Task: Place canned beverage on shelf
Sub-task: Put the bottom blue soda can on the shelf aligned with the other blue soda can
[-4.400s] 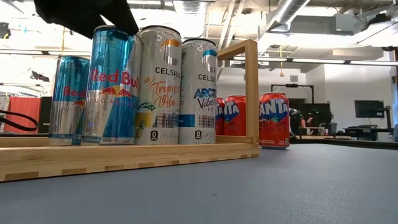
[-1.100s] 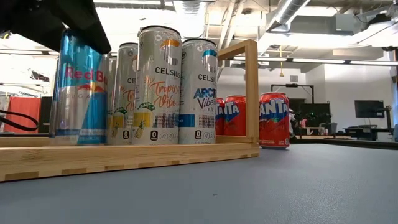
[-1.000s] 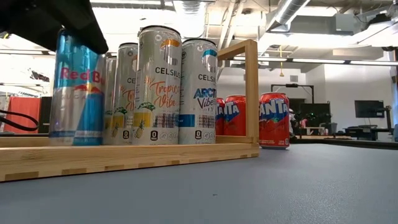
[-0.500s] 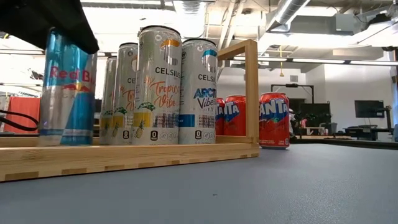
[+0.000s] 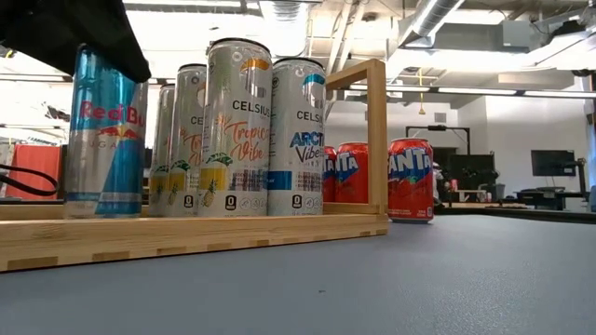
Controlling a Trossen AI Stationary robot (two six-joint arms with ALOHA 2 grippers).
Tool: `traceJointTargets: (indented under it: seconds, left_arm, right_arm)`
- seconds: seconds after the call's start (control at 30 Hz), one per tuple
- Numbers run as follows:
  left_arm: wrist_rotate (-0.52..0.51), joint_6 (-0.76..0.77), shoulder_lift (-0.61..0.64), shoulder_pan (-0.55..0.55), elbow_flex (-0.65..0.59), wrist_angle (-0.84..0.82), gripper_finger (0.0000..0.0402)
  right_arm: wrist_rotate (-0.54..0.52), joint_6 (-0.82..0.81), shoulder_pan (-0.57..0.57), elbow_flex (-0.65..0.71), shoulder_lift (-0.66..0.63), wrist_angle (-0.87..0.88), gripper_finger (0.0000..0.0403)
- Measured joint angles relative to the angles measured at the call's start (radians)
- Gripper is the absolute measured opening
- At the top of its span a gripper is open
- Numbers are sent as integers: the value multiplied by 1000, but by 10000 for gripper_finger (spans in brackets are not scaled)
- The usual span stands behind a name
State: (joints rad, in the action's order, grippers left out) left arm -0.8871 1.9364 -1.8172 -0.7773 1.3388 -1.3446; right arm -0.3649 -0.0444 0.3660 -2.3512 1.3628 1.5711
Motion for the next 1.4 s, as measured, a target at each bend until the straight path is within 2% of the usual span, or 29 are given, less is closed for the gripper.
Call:
traceJointTargets:
  seconds: [0.8, 1.27, 1.4]
  left_arm:
    - [-12, -9, -10, 23, -2, -10, 228]
    - [8, 40, -47, 16, 7, 19, 229]
    - [6, 46, -47, 15, 8, 29, 240]
  right_arm:
    - [0, -7, 0, 0, 0, 0, 270]
    - [0, -7, 0, 0, 0, 0, 270]
    - [0, -7, 0, 0, 0, 0, 270]
